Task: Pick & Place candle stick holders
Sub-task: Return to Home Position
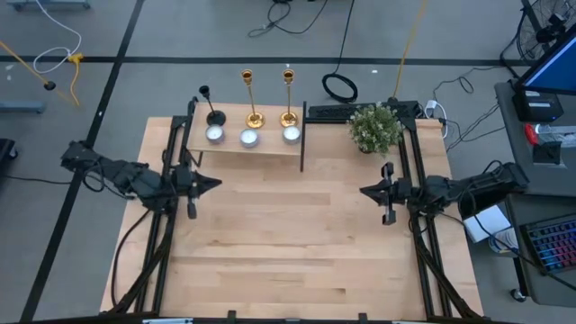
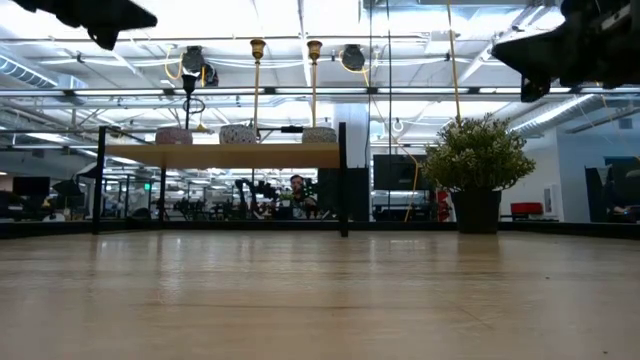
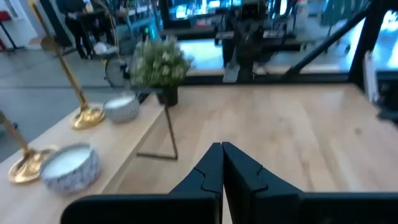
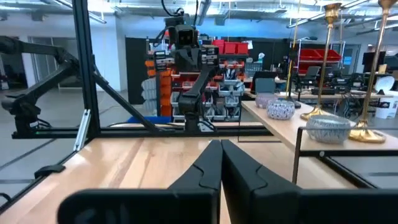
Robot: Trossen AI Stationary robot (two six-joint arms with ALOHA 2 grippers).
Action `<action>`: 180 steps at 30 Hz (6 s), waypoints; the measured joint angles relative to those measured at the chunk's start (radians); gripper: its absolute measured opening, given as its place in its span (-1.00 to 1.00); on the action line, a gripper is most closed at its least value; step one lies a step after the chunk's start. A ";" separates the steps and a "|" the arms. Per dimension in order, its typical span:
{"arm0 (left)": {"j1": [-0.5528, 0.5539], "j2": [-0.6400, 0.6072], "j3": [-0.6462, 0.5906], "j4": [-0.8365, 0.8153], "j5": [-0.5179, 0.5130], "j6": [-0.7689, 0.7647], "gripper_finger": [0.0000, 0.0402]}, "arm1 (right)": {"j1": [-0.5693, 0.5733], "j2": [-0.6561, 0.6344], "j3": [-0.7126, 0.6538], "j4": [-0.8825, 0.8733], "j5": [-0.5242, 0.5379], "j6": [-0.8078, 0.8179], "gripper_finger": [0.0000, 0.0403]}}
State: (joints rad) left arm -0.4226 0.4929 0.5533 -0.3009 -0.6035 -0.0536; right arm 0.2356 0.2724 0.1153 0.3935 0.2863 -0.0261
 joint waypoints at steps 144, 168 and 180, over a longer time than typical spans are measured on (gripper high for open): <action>0.255 -0.271 -0.537 0.477 0.392 -0.026 -0.85 | 0.002 -0.047 -0.101 -0.163 -0.105 0.142 -0.96; 0.255 -0.271 -0.537 0.477 0.392 -0.026 -0.85 | 0.002 -0.047 -0.101 -0.163 -0.105 0.141 -0.96; 0.255 -0.271 -0.537 0.477 0.393 -0.026 -0.85 | 0.002 -0.047 -0.101 -0.163 -0.104 0.142 -0.96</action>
State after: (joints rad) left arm -0.1677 0.2222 0.0162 0.1764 -0.2108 -0.0792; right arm 0.2375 0.2256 0.0142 0.2310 0.1819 0.1154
